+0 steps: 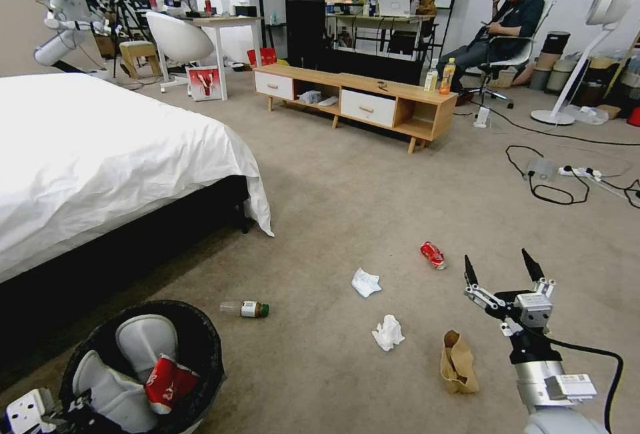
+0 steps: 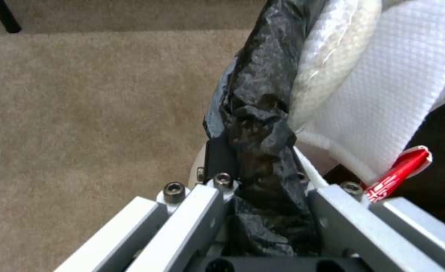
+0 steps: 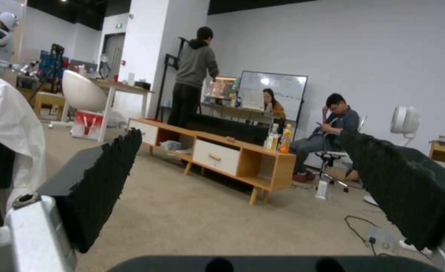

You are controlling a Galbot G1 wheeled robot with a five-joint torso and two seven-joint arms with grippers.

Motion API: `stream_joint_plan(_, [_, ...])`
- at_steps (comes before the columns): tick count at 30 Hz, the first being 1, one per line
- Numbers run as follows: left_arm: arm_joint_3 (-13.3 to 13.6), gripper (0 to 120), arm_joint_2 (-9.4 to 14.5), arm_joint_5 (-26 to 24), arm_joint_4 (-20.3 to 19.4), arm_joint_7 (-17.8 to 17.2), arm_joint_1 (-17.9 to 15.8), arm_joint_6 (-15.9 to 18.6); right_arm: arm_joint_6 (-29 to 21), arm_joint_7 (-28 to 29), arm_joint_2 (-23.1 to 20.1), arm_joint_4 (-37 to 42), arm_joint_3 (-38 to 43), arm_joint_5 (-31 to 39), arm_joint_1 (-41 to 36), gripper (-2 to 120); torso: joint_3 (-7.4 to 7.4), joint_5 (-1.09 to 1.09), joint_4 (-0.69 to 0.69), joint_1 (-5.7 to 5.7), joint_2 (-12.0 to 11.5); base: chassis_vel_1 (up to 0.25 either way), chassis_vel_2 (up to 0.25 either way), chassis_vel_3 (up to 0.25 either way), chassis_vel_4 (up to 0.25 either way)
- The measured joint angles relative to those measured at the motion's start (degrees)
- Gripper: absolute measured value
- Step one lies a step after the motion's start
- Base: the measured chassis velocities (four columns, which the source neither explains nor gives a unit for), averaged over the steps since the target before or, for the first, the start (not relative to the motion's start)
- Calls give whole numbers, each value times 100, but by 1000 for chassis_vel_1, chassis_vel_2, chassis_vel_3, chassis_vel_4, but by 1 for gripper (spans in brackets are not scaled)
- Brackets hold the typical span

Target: Pick up the trash bin and place the garbage on the floor into it.

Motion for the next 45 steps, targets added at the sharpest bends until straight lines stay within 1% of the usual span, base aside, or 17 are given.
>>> stream_joint_plan(14, [-16,3,3,-4,27,-1,-24,0,44,-39,-4,-43,-7,-1,45,100,0,0,0,0,0,-3,7,3,-5])
stream_joint_plan(26, [-124,3,17,45,105,2,-39,0,81,-52,-22,-122,2,-22,112,100,0,0,0,0,0,0,0,0,0])
stream_joint_plan(30, [-155,3,21,46,121,7,-36,0,-47,-19,-96,-117,-23,-16,130,100,0,0,0,0,0,0,0,0,0])
stream_joint_plan(32, [-176,3,29,46,133,12,-36,0,-303,69,-219,-31,-57,113,102,100,0,0,0,0,0,0,0,0,0])
stream_joint_plan(33, [-176,3,29,46,133,12,-36,0,-303,69,-219,-31,-57,113,102,100,0,0,0,0,0,0,0,0,0])
stream_joint_plan(34, [-198,3,37,46,144,15,-37,0,-518,148,-324,47,-78,274,68,100,0,0,0,0,0,0,0,0,0])
stream_joint_plan(36, [-263,3,59,48,172,29,-34,0,-1174,396,-608,253,-114,847,6,100,0,0,-1,0,0,0,0,0,0])
stream_joint_plan(37, [-263,3,59,48,172,29,-34,0,-1174,396,-608,253,-114,847,6,100,0,0,-1,0,0,0,0,0,0])
stream_joint_plan(38, [-301,3,72,57,194,54,-31,0,-1672,566,-744,377,-122,1236,-13,100,0,0,0,0,0,0,0,0,0])
stream_joint_plan(39, [-301,3,72,57,194,54,-31,0,-1672,566,-744,377,-122,1236,-13,100,0,0,0,0,0,0,0,0,0])
stream_joint_plan(40, [-326,3,81,72,218,70,-29,0,-2355,828,-887,557,-147,1660,-27,100,0,0,0,0,0,0,0,0,0])
stream_joint_plan(41, [-332,3,82,79,229,76,-29,0,-2664,965,-944,647,-171,1861,-28,100,0,0,-1,0,0,0,0,0,0])
stream_joint_plan(42, [-332,3,82,79,229,76,-29,0,-2664,965,-944,647,-171,1861,-28,100,0,0,-1,0,0,0,0,0,0])
stream_joint_plan(44, [-340,3,82,85,245,84,-38,0,-3449,1384,-1062,848,-264,2369,1,100,0,0,0,0,0,0,0,0,0])
stream_joint_plan(45, [-340,3,82,85,245,84,-38,0,-3449,1384,-1062,848,-264,2369,1,100,0,0,0,0,0,0,0,0,0])
